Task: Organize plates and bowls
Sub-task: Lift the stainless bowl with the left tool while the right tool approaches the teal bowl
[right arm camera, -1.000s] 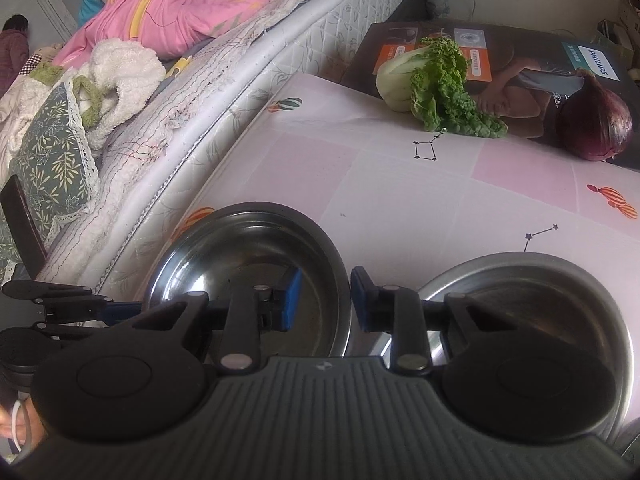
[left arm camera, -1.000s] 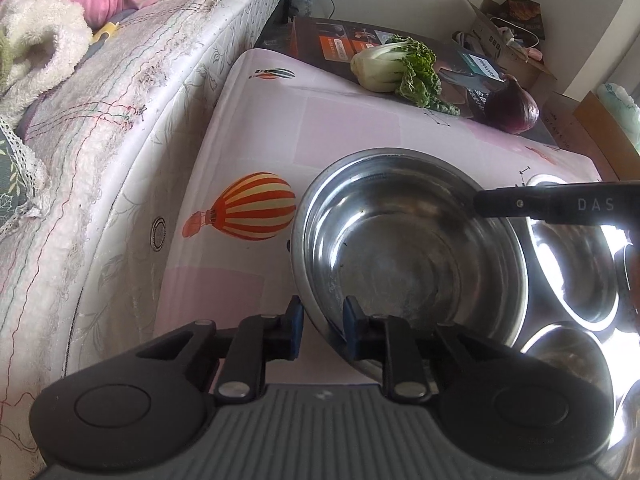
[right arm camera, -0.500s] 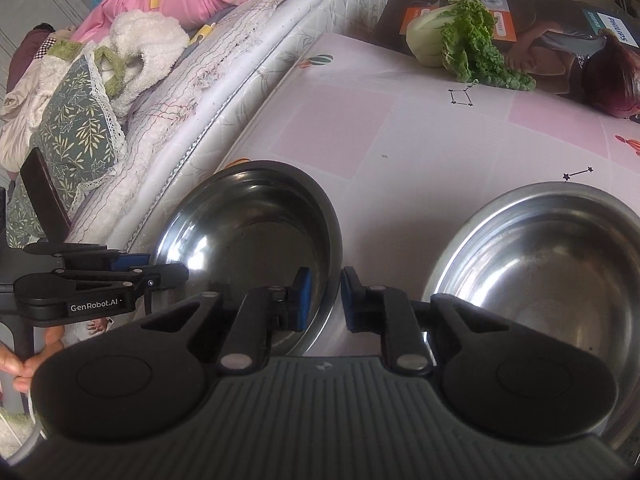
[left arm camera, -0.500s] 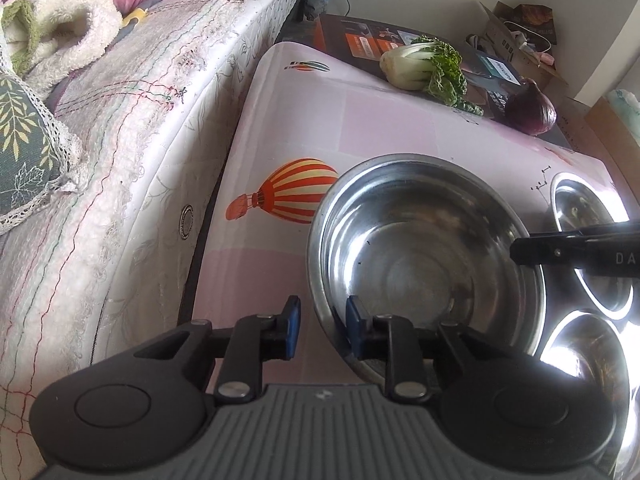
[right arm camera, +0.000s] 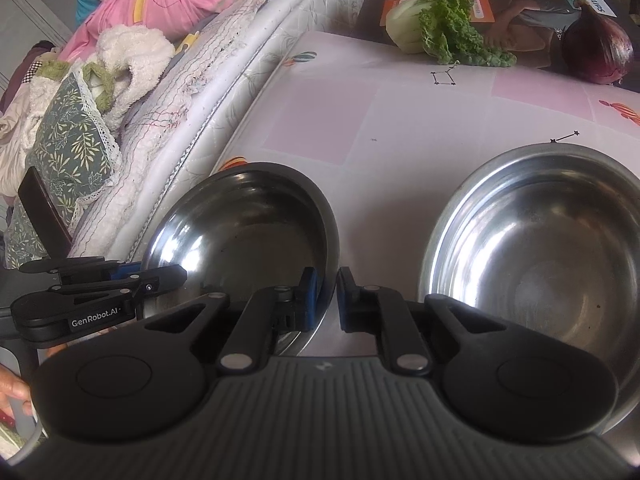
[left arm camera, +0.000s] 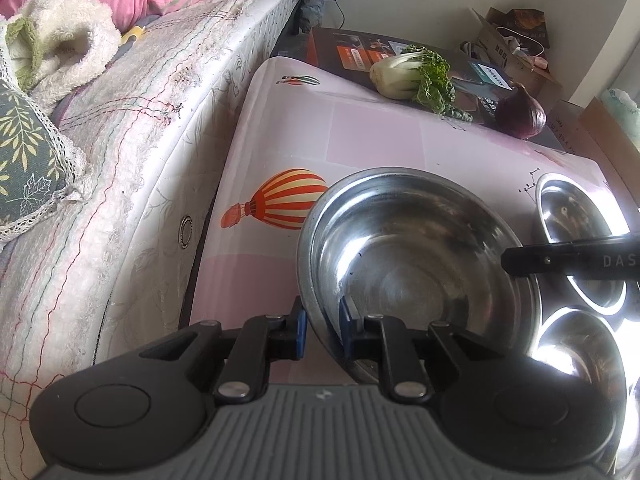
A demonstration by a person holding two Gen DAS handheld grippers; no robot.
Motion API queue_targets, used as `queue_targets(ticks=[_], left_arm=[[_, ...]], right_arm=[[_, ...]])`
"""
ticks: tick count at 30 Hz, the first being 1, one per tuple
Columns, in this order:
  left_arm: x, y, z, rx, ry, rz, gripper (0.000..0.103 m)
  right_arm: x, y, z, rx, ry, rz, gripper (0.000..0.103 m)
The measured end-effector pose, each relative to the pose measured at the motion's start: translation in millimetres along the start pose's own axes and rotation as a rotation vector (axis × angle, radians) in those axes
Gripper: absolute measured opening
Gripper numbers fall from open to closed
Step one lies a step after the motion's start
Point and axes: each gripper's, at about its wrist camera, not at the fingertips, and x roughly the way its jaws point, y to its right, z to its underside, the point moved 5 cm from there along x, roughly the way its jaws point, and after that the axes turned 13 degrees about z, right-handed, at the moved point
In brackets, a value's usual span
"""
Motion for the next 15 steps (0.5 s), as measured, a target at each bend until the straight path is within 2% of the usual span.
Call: queue_targets(ticks=[15], left_arm=[[-19, 8, -1, 0.013, 0.035, 0.021, 0.018]], right_arm=[[-24, -1, 1, 0.010, 0.033, 0.001, 0.010]])
